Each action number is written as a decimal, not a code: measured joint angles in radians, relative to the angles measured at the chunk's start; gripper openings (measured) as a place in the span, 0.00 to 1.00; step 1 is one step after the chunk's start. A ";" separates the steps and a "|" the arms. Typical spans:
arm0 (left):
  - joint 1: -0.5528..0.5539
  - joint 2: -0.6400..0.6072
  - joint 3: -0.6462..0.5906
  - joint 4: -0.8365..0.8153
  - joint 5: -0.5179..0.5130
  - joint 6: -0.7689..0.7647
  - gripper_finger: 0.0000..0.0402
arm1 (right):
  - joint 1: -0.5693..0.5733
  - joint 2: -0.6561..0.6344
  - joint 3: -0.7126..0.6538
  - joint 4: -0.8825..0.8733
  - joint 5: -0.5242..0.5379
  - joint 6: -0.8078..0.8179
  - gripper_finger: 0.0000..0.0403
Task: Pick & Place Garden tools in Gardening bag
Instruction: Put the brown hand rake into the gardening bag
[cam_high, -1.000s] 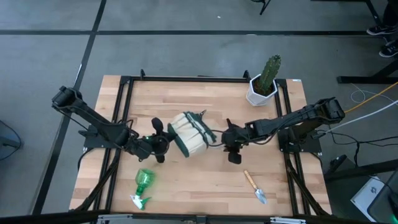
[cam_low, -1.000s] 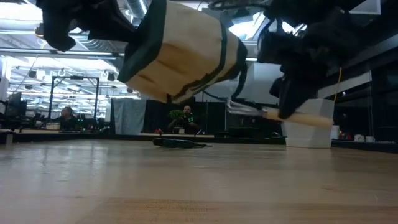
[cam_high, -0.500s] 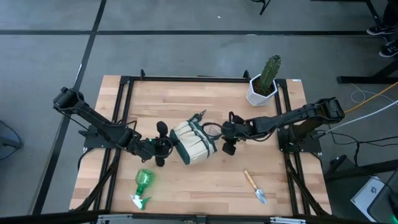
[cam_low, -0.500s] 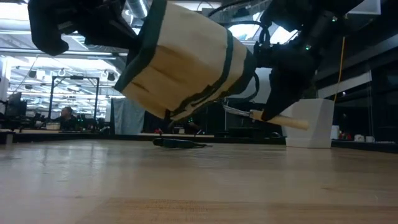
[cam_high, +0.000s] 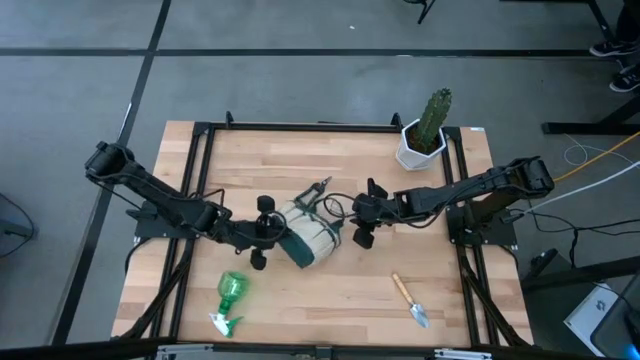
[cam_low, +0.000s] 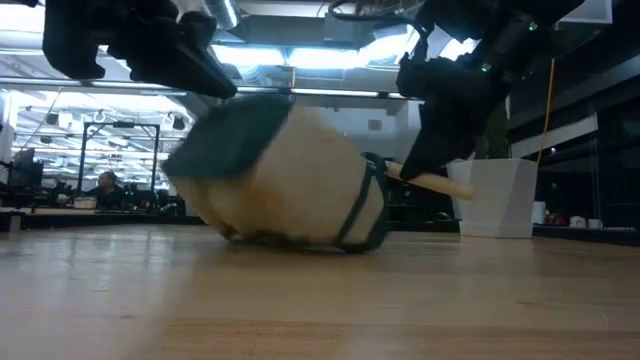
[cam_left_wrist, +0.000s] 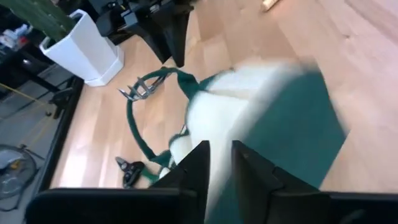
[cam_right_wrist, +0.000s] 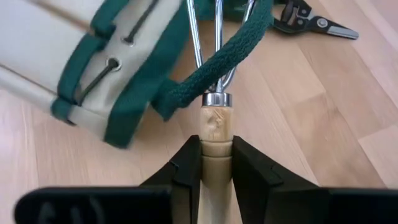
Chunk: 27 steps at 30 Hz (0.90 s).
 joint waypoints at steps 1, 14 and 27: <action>0.000 0.000 0.000 0.000 0.002 -0.012 0.18 | 0.000 0.000 0.000 0.003 0.000 0.000 0.18; 0.023 -0.003 0.000 0.053 0.012 -0.116 0.44 | -0.018 -0.051 0.000 0.137 -0.004 -0.049 0.18; 0.115 -0.004 0.135 0.063 0.024 -0.118 0.49 | -0.016 -0.166 0.270 -0.080 -0.124 -0.271 0.18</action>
